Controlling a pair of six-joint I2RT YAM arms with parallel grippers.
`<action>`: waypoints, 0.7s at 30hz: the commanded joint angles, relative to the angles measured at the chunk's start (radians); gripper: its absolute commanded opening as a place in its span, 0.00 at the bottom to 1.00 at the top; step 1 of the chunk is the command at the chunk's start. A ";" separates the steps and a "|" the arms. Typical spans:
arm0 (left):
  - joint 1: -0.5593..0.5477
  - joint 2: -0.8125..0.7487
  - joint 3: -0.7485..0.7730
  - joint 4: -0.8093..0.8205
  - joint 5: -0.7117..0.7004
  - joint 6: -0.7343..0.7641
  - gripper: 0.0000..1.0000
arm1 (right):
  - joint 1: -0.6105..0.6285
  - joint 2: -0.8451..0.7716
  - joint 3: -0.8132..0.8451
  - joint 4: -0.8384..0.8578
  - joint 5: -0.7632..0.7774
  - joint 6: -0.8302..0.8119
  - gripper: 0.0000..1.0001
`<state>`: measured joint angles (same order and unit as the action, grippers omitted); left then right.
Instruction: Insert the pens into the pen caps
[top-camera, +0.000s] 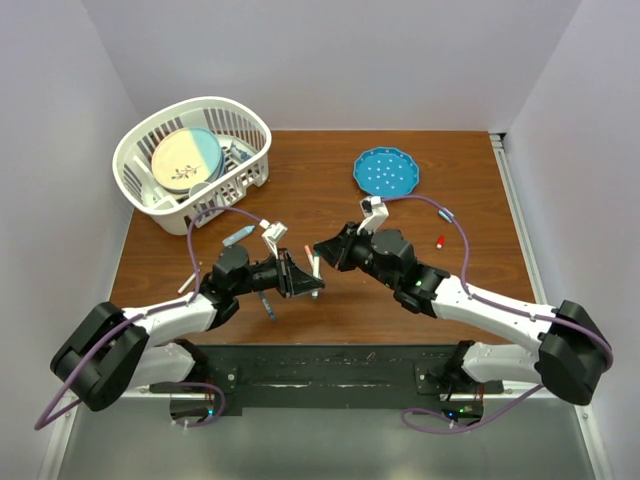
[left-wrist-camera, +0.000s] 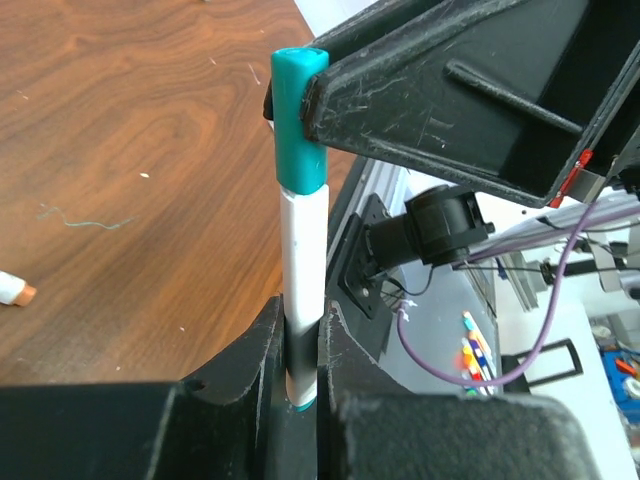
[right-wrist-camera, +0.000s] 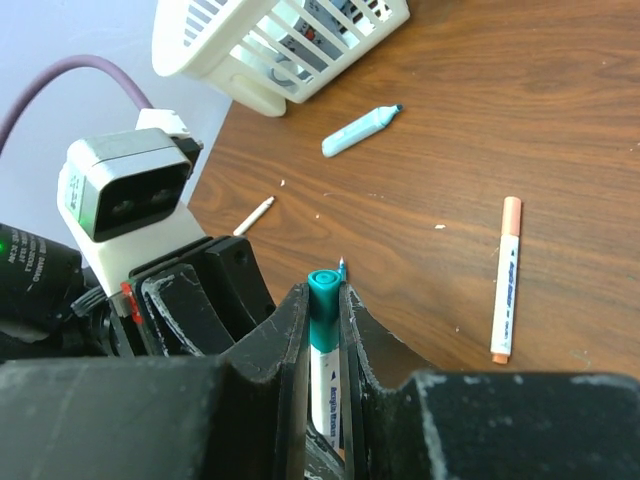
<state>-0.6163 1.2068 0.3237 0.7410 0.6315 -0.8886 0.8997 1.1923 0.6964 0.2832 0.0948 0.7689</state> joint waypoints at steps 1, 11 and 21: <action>0.007 -0.024 0.057 0.162 -0.033 -0.021 0.00 | 0.067 -0.042 -0.069 0.020 -0.069 0.041 0.00; 0.020 -0.092 0.075 0.072 -0.064 0.088 0.00 | 0.074 -0.187 -0.136 -0.084 -0.207 0.021 0.00; 0.018 -0.059 0.181 -0.144 -0.139 0.240 0.00 | 0.130 -0.145 -0.063 -0.237 -0.096 0.018 0.00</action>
<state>-0.6296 1.1549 0.3828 0.5980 0.7185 -0.7391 0.9531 1.0248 0.6117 0.2523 0.1360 0.7780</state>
